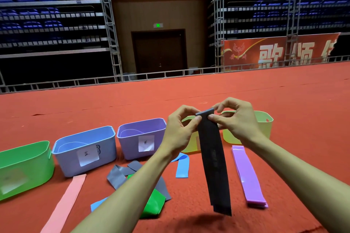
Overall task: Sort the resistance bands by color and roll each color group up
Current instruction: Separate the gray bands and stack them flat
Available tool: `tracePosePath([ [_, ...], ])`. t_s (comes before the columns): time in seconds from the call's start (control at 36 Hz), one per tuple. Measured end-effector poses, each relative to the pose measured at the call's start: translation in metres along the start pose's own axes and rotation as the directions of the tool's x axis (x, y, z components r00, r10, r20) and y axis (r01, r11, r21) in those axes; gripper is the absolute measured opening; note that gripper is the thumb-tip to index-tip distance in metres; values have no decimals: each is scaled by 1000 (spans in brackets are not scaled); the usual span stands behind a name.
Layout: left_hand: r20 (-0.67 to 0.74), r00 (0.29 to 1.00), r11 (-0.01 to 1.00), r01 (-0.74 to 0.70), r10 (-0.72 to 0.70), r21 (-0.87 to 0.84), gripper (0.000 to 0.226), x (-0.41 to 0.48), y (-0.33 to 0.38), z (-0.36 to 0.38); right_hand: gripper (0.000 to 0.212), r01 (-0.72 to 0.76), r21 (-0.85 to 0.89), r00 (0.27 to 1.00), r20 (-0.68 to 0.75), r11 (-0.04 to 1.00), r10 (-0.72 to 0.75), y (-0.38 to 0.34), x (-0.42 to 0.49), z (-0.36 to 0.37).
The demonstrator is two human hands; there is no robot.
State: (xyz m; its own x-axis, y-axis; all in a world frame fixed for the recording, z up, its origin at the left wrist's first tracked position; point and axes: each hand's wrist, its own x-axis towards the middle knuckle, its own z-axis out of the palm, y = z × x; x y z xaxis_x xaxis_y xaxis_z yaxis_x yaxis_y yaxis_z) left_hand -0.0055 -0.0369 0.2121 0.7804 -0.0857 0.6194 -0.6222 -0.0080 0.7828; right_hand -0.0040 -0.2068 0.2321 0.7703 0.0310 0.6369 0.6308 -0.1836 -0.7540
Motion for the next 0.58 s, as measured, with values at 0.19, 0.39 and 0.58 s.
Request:
tracePosePath([
  [0.19,-30,999,1000,15,-15,-7,17,1,2,-1,27,28,-99,999,-28,995,-31,7,4,3],
  [0.39,-135,990,999,49,-49,-2,16,7,0,1,32,134,-125,991,-3,983,-135,12,0,8],
  [0.58,-144,985,992,87,-100,-94,16,9,5,1,31,171,-71,978,136,983,-160,15,-4,9],
])
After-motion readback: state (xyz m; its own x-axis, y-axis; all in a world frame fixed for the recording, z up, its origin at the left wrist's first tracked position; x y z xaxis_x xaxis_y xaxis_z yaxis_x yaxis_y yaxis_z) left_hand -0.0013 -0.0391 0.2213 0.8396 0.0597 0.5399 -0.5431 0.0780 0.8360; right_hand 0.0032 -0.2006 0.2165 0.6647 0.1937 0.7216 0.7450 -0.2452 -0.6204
